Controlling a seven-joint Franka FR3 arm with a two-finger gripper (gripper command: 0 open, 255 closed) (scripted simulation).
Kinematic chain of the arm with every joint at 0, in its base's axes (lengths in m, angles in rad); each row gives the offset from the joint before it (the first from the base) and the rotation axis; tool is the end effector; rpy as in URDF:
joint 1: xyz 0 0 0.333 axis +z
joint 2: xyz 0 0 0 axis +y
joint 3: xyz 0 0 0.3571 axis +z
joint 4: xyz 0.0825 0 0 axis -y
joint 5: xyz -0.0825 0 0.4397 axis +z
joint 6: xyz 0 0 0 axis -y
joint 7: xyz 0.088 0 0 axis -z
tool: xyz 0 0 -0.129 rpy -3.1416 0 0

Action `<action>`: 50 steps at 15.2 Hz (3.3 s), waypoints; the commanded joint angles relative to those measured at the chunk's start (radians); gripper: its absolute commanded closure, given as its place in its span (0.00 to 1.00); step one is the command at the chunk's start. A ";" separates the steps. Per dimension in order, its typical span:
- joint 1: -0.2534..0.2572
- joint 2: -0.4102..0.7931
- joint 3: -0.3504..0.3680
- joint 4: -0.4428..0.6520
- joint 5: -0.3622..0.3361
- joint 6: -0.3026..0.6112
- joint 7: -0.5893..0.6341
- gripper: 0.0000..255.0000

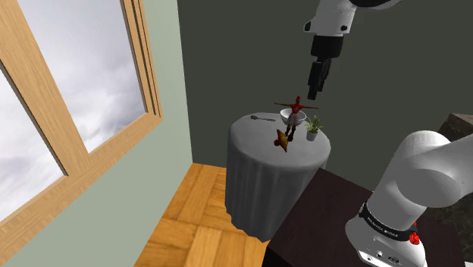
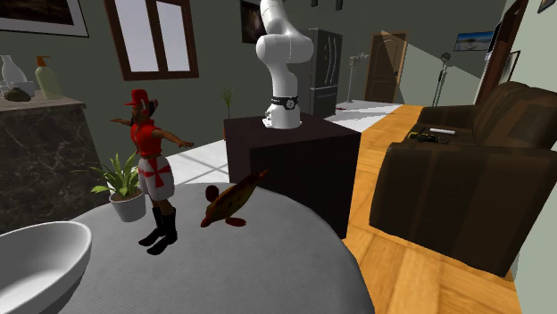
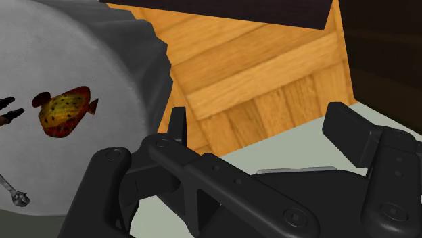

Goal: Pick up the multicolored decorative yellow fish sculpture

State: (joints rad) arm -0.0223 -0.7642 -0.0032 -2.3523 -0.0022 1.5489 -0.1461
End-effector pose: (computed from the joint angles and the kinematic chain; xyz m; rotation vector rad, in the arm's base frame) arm 0.3363 -0.0091 0.5904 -3.1319 -0.1905 0.0613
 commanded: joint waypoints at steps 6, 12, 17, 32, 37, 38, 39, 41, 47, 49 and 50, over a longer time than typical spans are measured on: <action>-0.025 0.040 -0.065 -0.097 -0.068 0.139 -0.088 0.00; -0.061 0.138 -0.148 -0.171 -0.145 0.321 -0.186 0.00; -0.088 0.263 -0.219 -0.193 -0.200 0.482 -0.264 0.00; -0.140 0.806 -0.394 -0.044 -0.176 0.920 -0.542 0.00; -0.189 1.009 -0.392 0.073 -0.085 1.015 -0.665 0.00; -0.203 1.049 -0.386 0.101 -0.067 1.029 -0.688 0.00; -0.218 1.088 -0.379 0.130 -0.050 1.042 -0.710 0.00; -0.250 1.166 -0.363 0.191 -0.021 1.063 -0.750 0.00; -0.329 1.344 -0.320 0.349 0.024 1.099 -0.819 0.00; -0.334 1.367 -0.313 0.354 0.030 1.117 -0.820 0.00; -0.337 1.379 -0.310 0.356 0.033 1.126 -0.821 0.00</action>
State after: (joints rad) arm -0.3540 0.5997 -0.3177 -2.0040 0.0267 2.6676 -0.9642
